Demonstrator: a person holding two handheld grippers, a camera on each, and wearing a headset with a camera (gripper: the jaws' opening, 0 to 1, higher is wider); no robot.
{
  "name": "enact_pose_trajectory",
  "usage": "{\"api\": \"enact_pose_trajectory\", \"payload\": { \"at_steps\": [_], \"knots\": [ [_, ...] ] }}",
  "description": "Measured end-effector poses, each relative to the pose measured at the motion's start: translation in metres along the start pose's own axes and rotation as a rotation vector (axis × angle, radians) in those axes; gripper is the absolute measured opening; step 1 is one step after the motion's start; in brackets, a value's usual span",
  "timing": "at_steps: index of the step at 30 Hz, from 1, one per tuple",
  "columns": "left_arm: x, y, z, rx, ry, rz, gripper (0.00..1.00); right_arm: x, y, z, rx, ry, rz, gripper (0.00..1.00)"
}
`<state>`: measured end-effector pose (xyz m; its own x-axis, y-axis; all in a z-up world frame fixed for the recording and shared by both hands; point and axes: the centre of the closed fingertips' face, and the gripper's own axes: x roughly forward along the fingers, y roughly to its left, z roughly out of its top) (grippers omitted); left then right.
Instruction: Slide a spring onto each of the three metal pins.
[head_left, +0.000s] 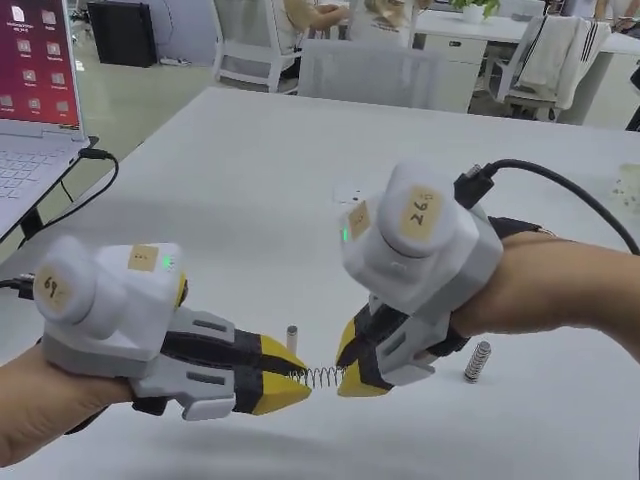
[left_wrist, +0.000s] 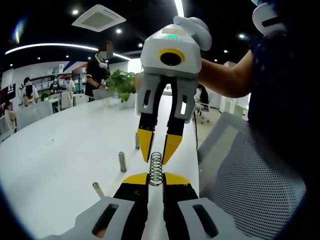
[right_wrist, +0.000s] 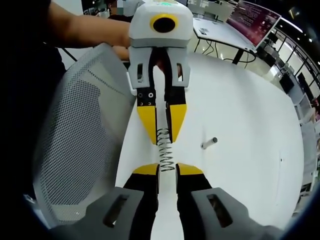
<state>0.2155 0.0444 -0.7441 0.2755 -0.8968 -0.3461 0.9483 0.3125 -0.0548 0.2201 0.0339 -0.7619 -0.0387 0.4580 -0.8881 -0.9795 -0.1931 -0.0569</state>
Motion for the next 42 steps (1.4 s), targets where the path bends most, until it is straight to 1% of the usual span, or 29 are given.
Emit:
{"api": "enact_pose_trajectory", "payload": {
  "at_steps": [4, 7, 13, 20, 22, 25, 33, 42],
  "knots": [
    [-0.002, -0.001, 0.005, -0.01, -0.026, -0.004, 0.02, 0.003, 0.0, -0.002, 0.007, -0.003, 0.005, 0.1],
    [-0.001, -0.002, 0.007, -0.008, -0.033, -0.008, 0.02, 0.005, 0.001, -0.003, 0.009, -0.002, 0.009, 0.1],
    [0.0, -0.004, 0.009, -0.003, -0.036, -0.013, 0.02, 0.006, 0.002, -0.003, 0.009, -0.005, 0.017, 0.09],
    [0.0, -0.004, 0.01, -0.005, -0.041, -0.009, 0.02, 0.004, 0.001, -0.001, 0.01, -0.011, 0.01, 0.09],
    [0.001, -0.004, 0.009, 0.003, -0.035, -0.004, 0.02, 0.002, 0.001, 0.0, 0.012, -0.016, 0.006, 0.09],
    [0.002, -0.004, 0.005, 0.013, -0.013, -0.003, 0.02, -0.001, 0.001, 0.003, 0.013, -0.024, 0.004, 0.09],
    [0.002, -0.006, 0.004, 0.02, -0.001, -0.008, 0.02, -0.009, 0.003, 0.014, 0.007, -0.045, -0.004, 0.09],
    [0.004, -0.008, 0.0, 0.025, 0.015, -0.018, 0.02, -0.01, 0.006, 0.025, -0.003, -0.064, 0.004, 0.09]
  ]
}}
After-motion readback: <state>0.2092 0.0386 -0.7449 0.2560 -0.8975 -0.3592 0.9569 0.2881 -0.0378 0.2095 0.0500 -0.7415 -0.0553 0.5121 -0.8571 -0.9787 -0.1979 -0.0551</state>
